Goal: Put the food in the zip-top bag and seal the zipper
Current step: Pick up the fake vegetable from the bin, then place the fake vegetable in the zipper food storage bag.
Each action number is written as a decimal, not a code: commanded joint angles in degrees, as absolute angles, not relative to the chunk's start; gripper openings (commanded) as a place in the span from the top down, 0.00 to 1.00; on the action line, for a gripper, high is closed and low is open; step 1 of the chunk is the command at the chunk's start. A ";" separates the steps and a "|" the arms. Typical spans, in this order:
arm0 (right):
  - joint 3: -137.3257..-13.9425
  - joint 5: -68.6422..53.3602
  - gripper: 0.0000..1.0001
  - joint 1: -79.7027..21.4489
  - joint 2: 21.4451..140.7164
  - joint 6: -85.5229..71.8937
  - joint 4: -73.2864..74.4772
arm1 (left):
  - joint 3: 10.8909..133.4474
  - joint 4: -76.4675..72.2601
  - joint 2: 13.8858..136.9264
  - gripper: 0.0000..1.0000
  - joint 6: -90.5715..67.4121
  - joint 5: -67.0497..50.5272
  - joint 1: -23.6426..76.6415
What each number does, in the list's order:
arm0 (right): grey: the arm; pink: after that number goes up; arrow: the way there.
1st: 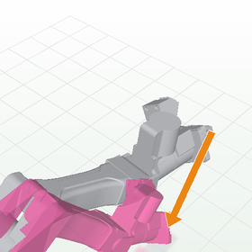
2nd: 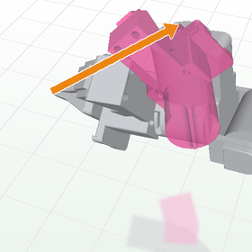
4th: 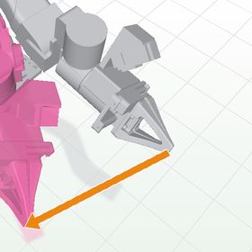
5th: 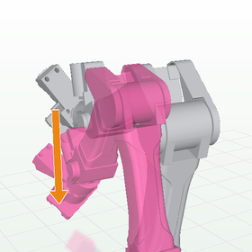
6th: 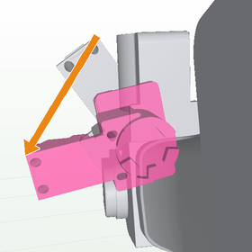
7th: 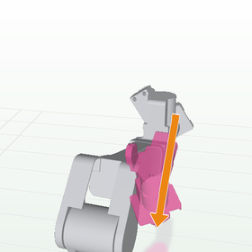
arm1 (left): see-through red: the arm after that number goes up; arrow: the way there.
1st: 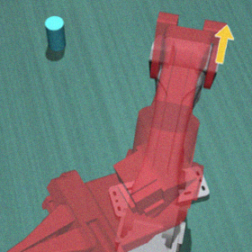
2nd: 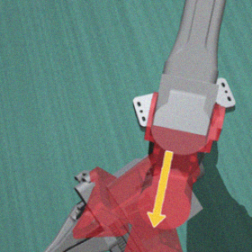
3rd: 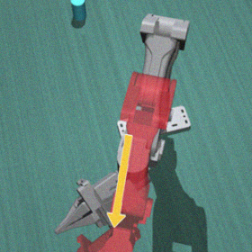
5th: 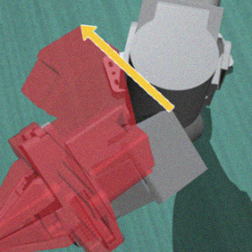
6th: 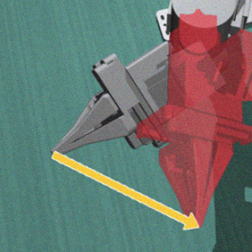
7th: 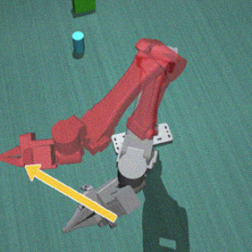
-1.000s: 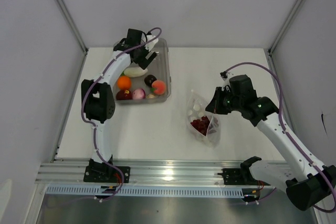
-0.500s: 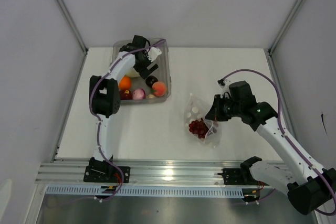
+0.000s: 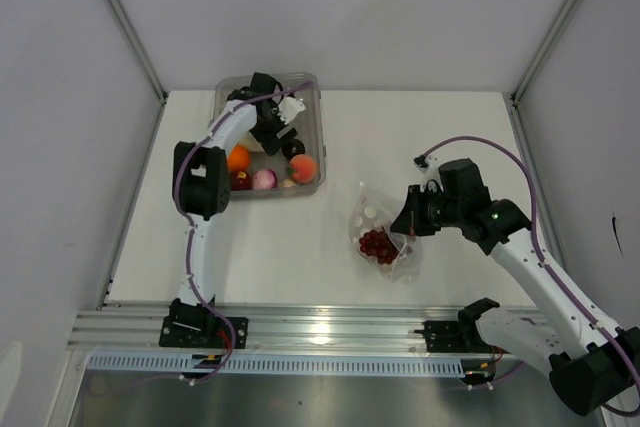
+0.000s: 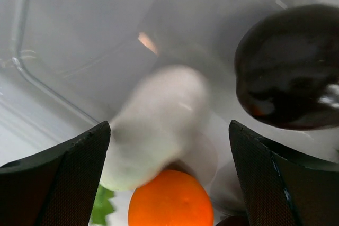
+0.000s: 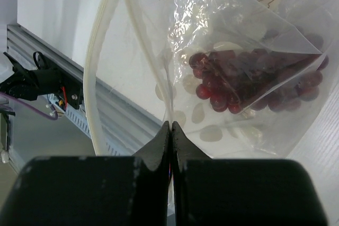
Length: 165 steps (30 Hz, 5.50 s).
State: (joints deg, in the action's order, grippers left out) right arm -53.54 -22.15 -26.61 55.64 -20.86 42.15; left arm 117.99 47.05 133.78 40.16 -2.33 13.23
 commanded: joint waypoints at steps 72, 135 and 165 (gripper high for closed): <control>-55.72 0.00 1.00 -32.08 55.20 -32.52 40.25 | 57.62 -8.84 72.08 0.99 -54.83 -37.65 34.09; -57.83 -2.81 1.00 -31.11 51.68 -41.22 37.35 | 53.25 -22.78 92.89 0.87 -59.77 -24.34 50.10; -56.78 -0.88 1.00 -30.85 51.77 -39.73 37.97 | 60.30 -3.60 87.72 0.04 -50.99 -18.46 50.89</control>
State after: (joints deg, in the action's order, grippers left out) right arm -56.71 -2.15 -30.98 52.16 -40.69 38.70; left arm 61.60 -2.20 92.47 -54.85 -18.79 50.50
